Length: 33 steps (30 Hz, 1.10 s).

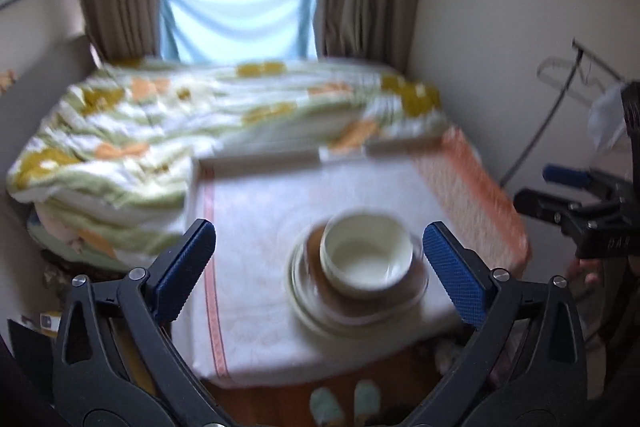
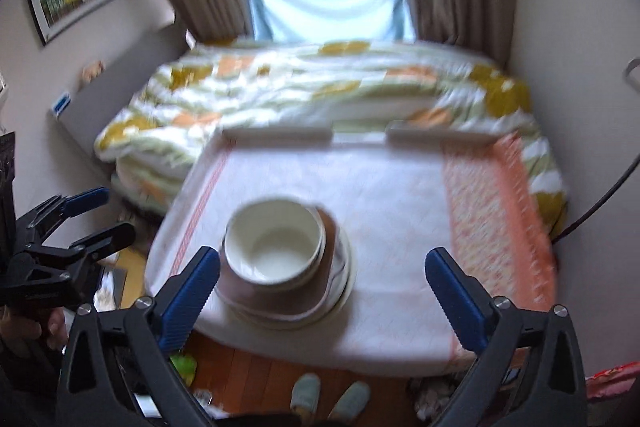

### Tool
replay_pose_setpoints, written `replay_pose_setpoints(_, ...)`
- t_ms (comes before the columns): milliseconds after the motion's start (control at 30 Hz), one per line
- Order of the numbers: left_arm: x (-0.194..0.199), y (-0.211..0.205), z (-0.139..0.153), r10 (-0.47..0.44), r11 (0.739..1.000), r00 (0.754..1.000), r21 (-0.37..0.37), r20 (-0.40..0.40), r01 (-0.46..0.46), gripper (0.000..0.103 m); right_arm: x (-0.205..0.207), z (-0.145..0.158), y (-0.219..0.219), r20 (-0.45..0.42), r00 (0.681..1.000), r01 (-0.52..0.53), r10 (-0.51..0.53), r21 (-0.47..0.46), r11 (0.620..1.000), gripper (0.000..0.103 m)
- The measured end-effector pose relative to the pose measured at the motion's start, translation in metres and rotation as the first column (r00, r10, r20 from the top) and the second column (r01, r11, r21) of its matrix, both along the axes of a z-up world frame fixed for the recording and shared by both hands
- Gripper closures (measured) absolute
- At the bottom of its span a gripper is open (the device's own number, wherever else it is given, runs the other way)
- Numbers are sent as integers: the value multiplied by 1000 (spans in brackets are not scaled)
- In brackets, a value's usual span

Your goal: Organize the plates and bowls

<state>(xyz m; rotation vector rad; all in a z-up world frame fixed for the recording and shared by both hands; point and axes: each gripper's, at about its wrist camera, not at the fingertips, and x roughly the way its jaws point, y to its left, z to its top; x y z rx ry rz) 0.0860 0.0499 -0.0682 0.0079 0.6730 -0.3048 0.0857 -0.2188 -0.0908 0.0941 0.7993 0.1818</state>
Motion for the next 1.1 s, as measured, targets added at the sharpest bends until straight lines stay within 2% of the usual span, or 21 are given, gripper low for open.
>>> replay_pose_setpoints(100,-22,-8,30,53,999,990,5,133,-54,0,-19,28,-1,117,992,50,-50,7,999,1)
replay_pose_setpoints(233,-40,-17,43,96,995,980,14,173,-100,0,-38,50,-2,227,969,101,-96,-12,995,1)
replay_pose_setpoints(567,-74,-26,45,153,988,963,-16,223,-153,0,-58,46,-9,286,953,117,-100,-43,992,1)
replay_pose_setpoints(1100,-80,-45,48,141,990,958,-10,249,-144,0,-69,54,-30,318,934,181,-160,-39,983,1)
